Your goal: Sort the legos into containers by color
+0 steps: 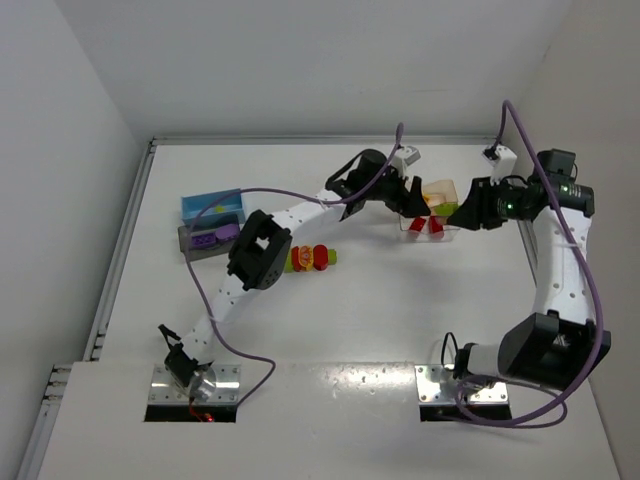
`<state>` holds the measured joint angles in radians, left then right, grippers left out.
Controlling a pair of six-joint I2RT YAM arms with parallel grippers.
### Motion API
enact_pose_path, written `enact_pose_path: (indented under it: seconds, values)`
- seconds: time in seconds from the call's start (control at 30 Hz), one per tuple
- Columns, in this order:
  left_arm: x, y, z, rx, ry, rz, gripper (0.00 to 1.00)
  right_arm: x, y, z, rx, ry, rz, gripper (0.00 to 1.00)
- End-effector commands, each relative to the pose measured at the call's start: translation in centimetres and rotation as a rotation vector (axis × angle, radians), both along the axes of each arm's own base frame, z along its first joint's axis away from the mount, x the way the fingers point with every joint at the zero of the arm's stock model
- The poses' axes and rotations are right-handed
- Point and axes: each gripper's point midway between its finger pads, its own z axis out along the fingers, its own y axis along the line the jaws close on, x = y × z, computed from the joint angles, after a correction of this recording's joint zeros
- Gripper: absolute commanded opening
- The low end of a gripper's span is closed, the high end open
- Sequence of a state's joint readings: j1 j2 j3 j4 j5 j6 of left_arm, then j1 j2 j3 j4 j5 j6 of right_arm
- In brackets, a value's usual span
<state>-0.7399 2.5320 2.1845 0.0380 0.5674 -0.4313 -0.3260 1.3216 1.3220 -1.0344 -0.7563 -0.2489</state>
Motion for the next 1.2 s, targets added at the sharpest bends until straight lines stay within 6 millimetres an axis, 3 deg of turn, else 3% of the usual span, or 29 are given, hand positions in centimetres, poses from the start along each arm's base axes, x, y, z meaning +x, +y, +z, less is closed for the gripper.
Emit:
enact_pose_path:
  seconds: [0.0, 0.07, 0.1, 0.2, 0.37, 0.4, 0.43, 0.5, 0.53, 0.73, 0.87, 1.0, 1.17]
  values:
    - [1.1, 2.0, 13.1, -0.185, -0.165, 0.035, 0.82, 0.8, 1.2, 1.3, 0.047, -0.052, 0.087, 0.0]
    - [1.4, 3.8, 15.6, -0.244, -0.148, 0.043, 0.82, 0.8, 2.5, 1.5, 0.07, -0.068, 0.16, 0.0]
    - [1.6, 5.8, 16.7, -0.254, -0.144, 0.049, 0.82, 1.2, 2.9, 1.6, 0.07, -0.083, 0.186, 0.0]
    - [0.9, 9.5, 17.9, -0.257, -0.143, -0.003, 0.82, 2.2, 4.6, 0.7, 0.08, -0.058, 0.273, 0.0]
    - [-0.4, 14.5, 16.0, -0.209, -0.086, -0.115, 0.82, 3.8, 7.2, 0.9, 0.15, -0.054, 0.441, 0.0]
    - [-0.1, 16.1, 15.7, -0.21, -0.055, -0.111, 0.82, 4.3, 7.7, 0.0, 0.168, -0.024, 0.468, 0.0]
    - [-0.5, 16.8, 15.1, -0.212, -0.014, -0.141, 0.82, 4.8, 9.1, 0.9, 0.178, -0.05, 0.524, 0.0]
    - [-1.3, 18.3, 16.4, -0.251, -0.014, -0.162, 0.8, 4.3, 10.5, 1.0, 0.203, -0.041, 0.619, 0.0]
    - [-1.3, 19.5, 15.1, -0.245, 0.006, -0.149, 0.8, 4.9, 11.7, 0.9, 0.212, -0.041, 0.666, 0.0]
    - [-2.9, 21.3, 14.6, -0.14, -0.08, -0.149, 0.8, 5.4, 15.5, 1.4, 0.27, -0.063, 0.775, 0.0]
    - [-3.2, 21.7, 15.1, -0.13, -0.125, -0.136, 0.8, 5.1, 18.1, 0.2, 0.296, -0.016, 0.834, 0.0]
    - [-3.9, 21.6, 15.3, -0.122, -0.146, -0.141, 0.8, 4.7, 19.5, 0.0, 0.3, -0.003, 0.867, 0.0]
    - [-5.1, 21.2, 15.9, -0.137, -0.159, -0.195, 0.8, 4.8, 19.9, -0.5, 0.306, 0.019, 0.87, 0.0]
